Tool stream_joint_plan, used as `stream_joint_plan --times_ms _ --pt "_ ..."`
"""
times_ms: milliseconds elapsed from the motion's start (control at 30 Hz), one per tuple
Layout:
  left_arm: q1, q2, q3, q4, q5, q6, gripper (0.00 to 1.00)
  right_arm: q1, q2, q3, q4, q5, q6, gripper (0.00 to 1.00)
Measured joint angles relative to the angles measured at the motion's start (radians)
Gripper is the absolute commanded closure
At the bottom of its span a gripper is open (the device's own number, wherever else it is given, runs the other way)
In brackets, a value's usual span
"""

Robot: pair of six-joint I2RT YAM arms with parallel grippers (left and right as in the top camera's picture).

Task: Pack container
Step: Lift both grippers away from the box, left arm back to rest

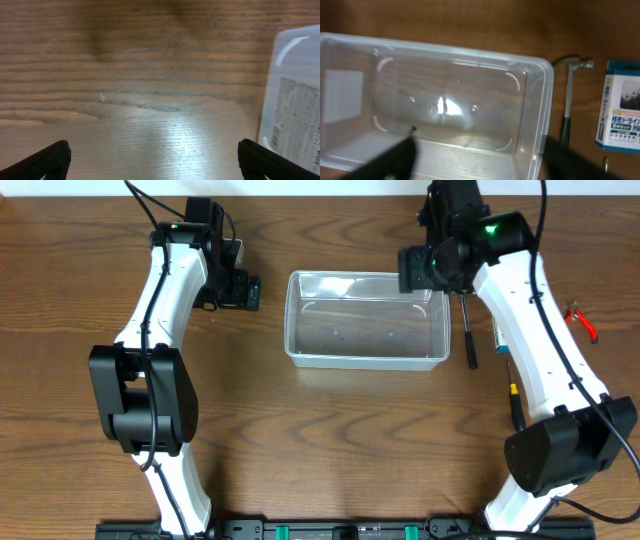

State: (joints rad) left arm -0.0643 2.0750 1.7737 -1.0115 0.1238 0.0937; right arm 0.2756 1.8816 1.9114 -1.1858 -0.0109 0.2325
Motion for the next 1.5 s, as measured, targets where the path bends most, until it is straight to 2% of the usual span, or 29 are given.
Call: stream_joint_plan --times_ms 400,667,900,1133,1167,1233,1300,1333,1500 --pt "0.021 0.000 0.000 0.010 -0.187 0.000 0.02 -0.058 0.000 0.076 -0.188 0.097 0.000 0.01" --pt "0.105 0.000 0.000 -0.013 -0.218 -0.013 0.02 -0.172 0.000 0.077 -0.225 0.108 0.031 0.01" --pt "0.118 0.000 0.000 -0.021 -0.222 -0.016 0.02 -0.189 0.000 0.077 -0.276 0.125 0.030 0.01" --pt "0.114 0.000 0.000 -0.021 -0.222 -0.016 0.02 -0.221 0.000 0.055 -0.241 0.222 0.023 0.44" --pt "0.114 0.000 0.000 -0.021 -0.222 -0.016 0.02 -0.237 0.000 0.042 -0.227 0.230 0.024 0.53" --pt "0.114 0.000 0.000 -0.021 -0.224 -0.016 0.02 -0.275 0.000 0.014 -0.203 0.237 0.021 0.79" --pt "0.114 0.000 0.000 -0.021 -0.225 -0.016 0.02 -0.309 0.000 -0.015 -0.179 0.239 0.023 0.94" --pt "0.114 0.000 0.000 -0.021 -0.226 -0.016 0.02 -0.330 -0.001 -0.038 -0.160 0.235 0.014 0.99" --pt "0.114 0.000 0.000 -0.021 -0.229 -0.016 0.02 -0.371 -0.002 -0.151 -0.079 0.182 -0.017 0.99"
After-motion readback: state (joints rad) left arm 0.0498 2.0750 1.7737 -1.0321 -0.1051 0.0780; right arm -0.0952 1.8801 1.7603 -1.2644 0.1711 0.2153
